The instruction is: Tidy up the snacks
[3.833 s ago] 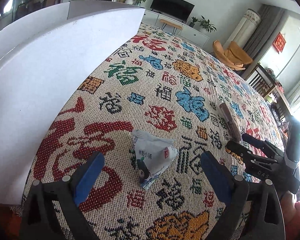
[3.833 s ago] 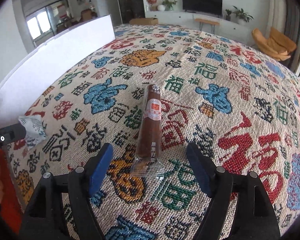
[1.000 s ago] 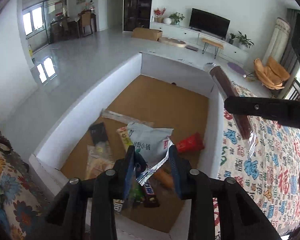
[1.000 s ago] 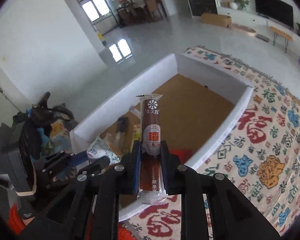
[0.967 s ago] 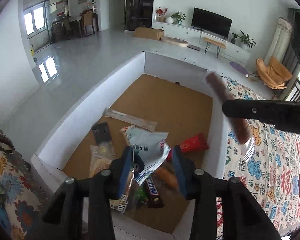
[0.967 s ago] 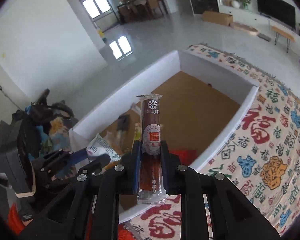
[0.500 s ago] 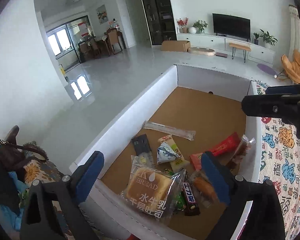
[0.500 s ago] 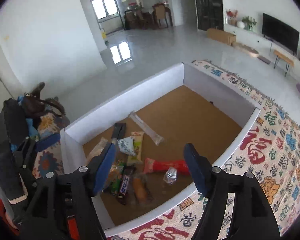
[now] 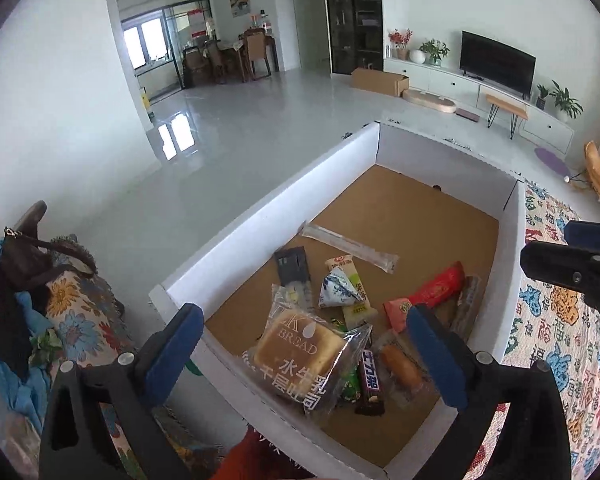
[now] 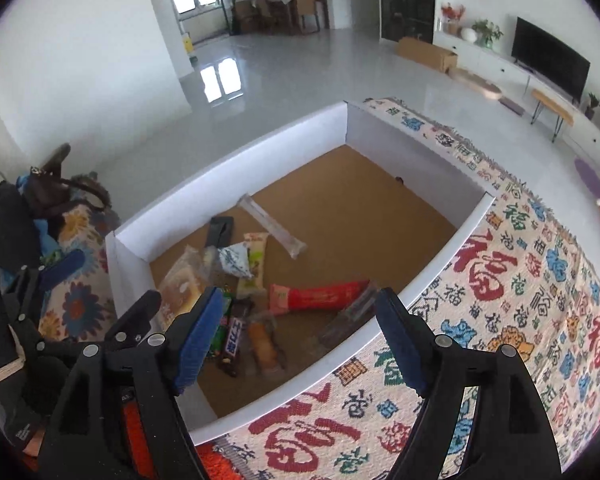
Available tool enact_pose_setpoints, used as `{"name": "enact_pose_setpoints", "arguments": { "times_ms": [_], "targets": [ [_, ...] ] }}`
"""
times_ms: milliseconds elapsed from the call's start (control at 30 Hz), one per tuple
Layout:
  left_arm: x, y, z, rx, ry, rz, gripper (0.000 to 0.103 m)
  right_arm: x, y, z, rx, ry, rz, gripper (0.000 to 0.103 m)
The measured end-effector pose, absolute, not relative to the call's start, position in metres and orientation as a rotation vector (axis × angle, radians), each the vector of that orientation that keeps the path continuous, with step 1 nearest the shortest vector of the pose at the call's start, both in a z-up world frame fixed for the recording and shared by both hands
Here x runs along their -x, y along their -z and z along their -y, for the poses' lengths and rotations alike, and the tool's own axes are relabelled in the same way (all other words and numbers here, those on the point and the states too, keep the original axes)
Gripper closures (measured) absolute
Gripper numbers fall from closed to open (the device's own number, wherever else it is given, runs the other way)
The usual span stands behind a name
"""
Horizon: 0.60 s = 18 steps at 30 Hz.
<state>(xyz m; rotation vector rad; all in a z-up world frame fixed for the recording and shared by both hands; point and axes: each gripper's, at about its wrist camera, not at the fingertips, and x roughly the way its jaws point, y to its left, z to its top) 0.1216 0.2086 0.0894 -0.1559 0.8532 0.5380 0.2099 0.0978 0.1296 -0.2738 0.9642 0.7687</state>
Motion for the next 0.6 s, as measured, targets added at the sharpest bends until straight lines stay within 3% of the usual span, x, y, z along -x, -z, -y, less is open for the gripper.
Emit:
{"name": "enact_pose_setpoints", "arguments": {
  "times_ms": [600],
  "targets": [
    [-0.1145,-0.0834,-0.2093,0.16,-0.513,-0.863,0.002,-0.1985,-0.1223,-0.1019,0.331,-0.74,-0.992,0.022]
  ]
}}
